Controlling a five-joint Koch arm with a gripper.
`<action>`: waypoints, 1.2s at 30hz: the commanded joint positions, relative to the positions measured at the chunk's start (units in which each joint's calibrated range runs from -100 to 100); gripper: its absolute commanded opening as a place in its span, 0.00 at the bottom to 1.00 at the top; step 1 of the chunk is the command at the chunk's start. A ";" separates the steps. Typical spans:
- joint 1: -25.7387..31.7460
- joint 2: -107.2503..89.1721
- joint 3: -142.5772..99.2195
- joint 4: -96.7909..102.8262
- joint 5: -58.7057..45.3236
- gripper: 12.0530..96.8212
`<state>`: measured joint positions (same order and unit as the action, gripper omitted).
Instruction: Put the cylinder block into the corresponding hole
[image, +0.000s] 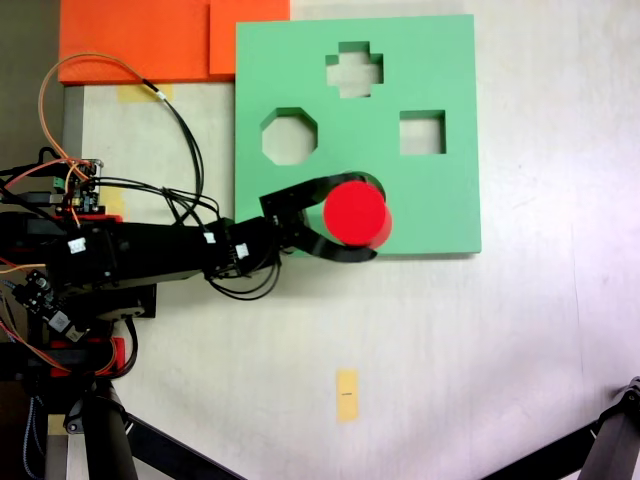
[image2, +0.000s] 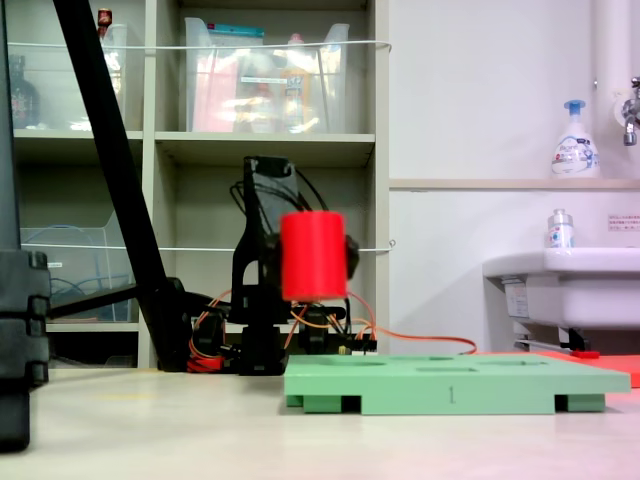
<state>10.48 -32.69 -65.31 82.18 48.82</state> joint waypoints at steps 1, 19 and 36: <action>0.98 2.25 3.70 0.97 -0.44 0.23; 3.66 19.85 5.49 2.31 -0.39 0.23; 4.30 31.30 5.59 5.59 -0.34 0.25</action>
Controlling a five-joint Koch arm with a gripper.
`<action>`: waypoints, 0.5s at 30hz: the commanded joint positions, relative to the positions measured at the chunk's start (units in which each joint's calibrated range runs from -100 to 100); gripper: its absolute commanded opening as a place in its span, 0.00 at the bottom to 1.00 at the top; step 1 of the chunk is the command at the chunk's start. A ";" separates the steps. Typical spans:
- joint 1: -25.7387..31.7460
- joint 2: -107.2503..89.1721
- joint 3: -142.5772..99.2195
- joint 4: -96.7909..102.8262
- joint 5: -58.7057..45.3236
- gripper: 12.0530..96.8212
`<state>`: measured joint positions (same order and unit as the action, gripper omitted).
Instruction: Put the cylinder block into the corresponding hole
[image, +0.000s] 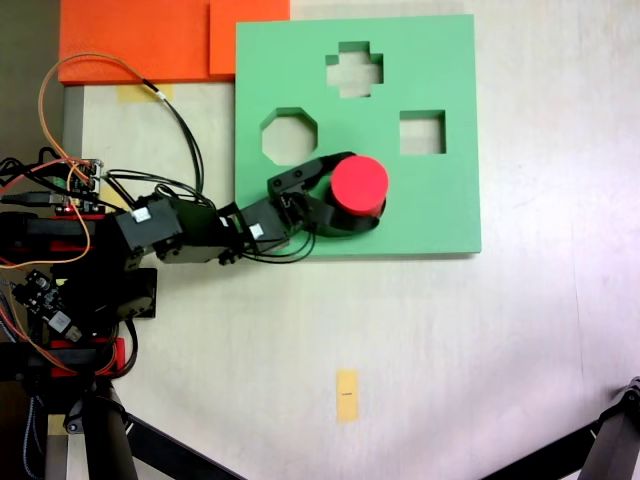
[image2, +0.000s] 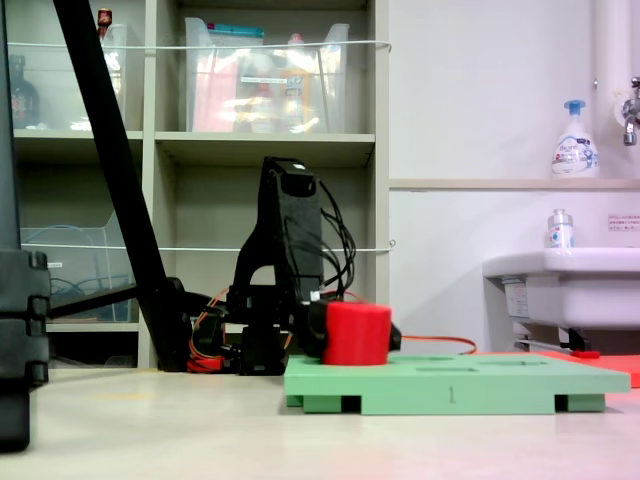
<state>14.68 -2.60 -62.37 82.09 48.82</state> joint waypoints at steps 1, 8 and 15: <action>0.10 2.18 2.65 6.26 -0.34 0.27; -0.24 2.74 0.66 7.52 -0.24 0.62; -0.88 -18.77 -11.81 7.03 -0.54 0.77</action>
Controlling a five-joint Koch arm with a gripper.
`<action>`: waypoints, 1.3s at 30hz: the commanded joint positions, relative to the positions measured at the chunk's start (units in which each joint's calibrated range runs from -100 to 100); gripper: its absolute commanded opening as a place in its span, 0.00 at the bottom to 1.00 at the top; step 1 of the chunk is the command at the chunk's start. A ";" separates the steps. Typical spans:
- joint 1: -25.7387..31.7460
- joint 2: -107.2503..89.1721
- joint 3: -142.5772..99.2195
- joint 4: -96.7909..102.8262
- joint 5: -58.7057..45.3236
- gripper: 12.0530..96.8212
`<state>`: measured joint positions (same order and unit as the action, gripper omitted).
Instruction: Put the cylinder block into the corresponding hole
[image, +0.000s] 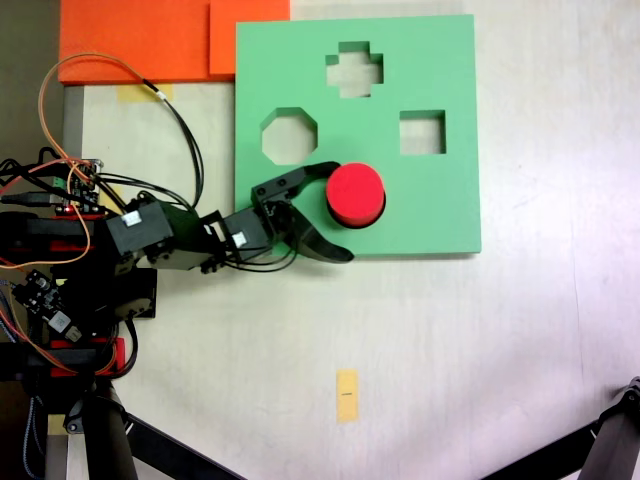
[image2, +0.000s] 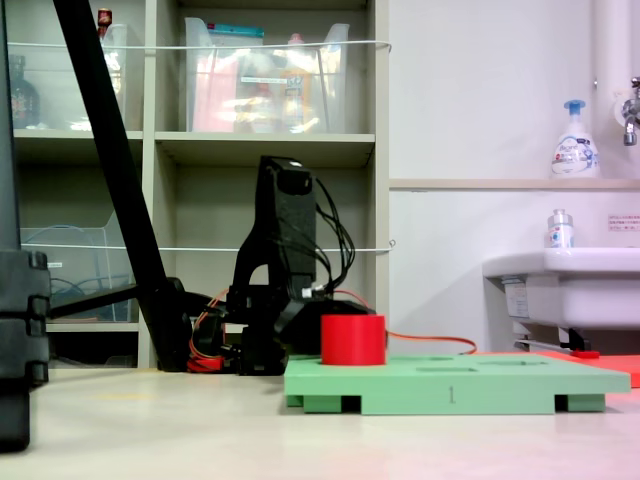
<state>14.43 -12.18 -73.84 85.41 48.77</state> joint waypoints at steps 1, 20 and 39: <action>-0.83 -15.90 -2.63 2.65 -0.88 0.77; -10.74 -87.82 -7.52 -64.37 -48.64 0.38; -13.38 -87.82 -26.16 -82.86 -51.09 0.44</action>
